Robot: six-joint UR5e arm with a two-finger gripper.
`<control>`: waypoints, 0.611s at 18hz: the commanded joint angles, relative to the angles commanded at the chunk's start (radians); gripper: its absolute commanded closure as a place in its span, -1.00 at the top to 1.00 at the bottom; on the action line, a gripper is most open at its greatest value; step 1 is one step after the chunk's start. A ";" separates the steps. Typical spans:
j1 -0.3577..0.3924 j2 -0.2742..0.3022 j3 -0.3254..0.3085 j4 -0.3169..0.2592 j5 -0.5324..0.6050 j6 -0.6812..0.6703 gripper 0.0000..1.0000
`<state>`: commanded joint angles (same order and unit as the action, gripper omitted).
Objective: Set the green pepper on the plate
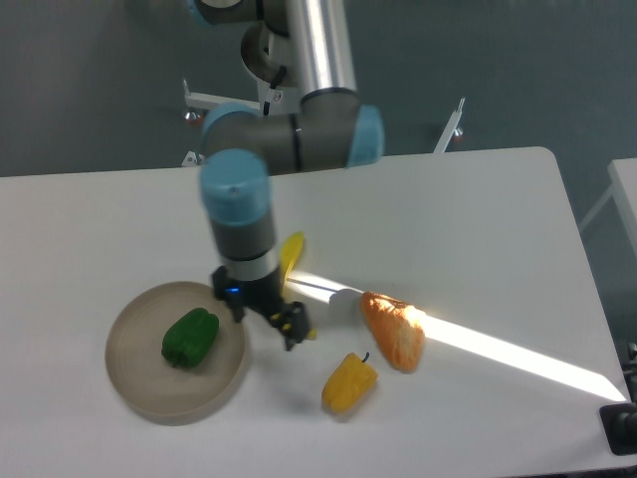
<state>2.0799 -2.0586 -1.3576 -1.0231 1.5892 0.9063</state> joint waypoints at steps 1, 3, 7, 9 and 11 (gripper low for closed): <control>0.021 0.002 0.003 -0.014 0.000 0.034 1.00; 0.055 0.002 0.008 -0.025 0.000 0.100 1.00; 0.088 0.003 0.009 -0.025 -0.002 0.146 1.00; 0.088 0.002 0.009 -0.025 0.000 0.146 1.00; 0.086 0.002 0.009 -0.025 0.000 0.145 1.00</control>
<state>2.1660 -2.0571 -1.3484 -1.0477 1.5892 1.0508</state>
